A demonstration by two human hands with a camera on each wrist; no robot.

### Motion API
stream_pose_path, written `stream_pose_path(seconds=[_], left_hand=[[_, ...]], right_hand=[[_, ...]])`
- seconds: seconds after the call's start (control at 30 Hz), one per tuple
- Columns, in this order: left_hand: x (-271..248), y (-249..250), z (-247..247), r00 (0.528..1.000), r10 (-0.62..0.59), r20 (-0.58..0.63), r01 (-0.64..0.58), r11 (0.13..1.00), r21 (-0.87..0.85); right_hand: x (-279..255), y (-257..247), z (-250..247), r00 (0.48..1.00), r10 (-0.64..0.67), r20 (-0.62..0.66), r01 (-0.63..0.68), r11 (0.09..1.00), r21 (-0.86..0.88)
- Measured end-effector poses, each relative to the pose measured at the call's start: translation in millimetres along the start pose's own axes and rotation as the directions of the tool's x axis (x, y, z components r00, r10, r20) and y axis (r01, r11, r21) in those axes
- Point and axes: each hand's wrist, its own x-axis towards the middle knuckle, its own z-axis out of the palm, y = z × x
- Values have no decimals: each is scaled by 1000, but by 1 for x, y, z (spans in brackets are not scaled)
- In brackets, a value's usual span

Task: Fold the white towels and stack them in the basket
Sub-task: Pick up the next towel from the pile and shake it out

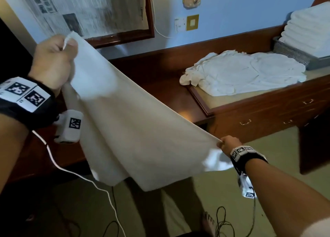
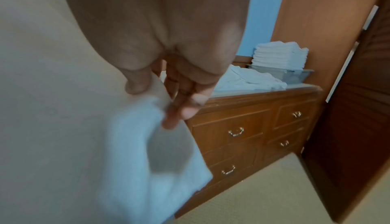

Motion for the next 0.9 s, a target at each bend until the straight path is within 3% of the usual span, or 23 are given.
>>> stream_pose_path(seconds=[0.1, 0.2, 0.27, 0.33, 0.43, 0.5, 0.6, 0.73, 0.9], left_hand=[[-9, 3, 19, 990, 36, 133, -29, 998, -59], [-20, 16, 42, 963, 97, 253, -88, 995, -45], [-23, 21, 57, 938, 102, 330, -100, 995, -25], [-28, 33, 72, 921, 103, 375, -95, 995, -41], [-31, 51, 87, 907, 114, 404, -84, 992, -91], [-26, 58, 91, 916, 128, 379, -92, 990, -112], [-19, 71, 89, 943, 123, 310, -96, 990, -102], [-10, 77, 83, 935, 185, 304, -129, 973, -193], [-3, 84, 82, 978, 90, 189, -59, 984, -165]], right_hand=[[5, -19, -5, 999, 5, -34, -6, 1000, -8], [3, -65, -34, 970, -210, -126, 223, 970, 100], [-9, -108, -65, 875, -397, -278, 466, 846, 259], [-30, -159, -104, 734, -540, -411, 678, 614, 404], [-56, -218, -159, 536, -716, -447, 810, 287, 512], [-64, -240, -185, 452, -765, -458, 849, 213, 483], [-63, -255, -208, 423, -778, -464, 878, 225, 424], [-62, -270, -229, 379, -830, -408, 869, 168, 465], [-65, -278, -254, 368, -823, -433, 887, 170, 430]])
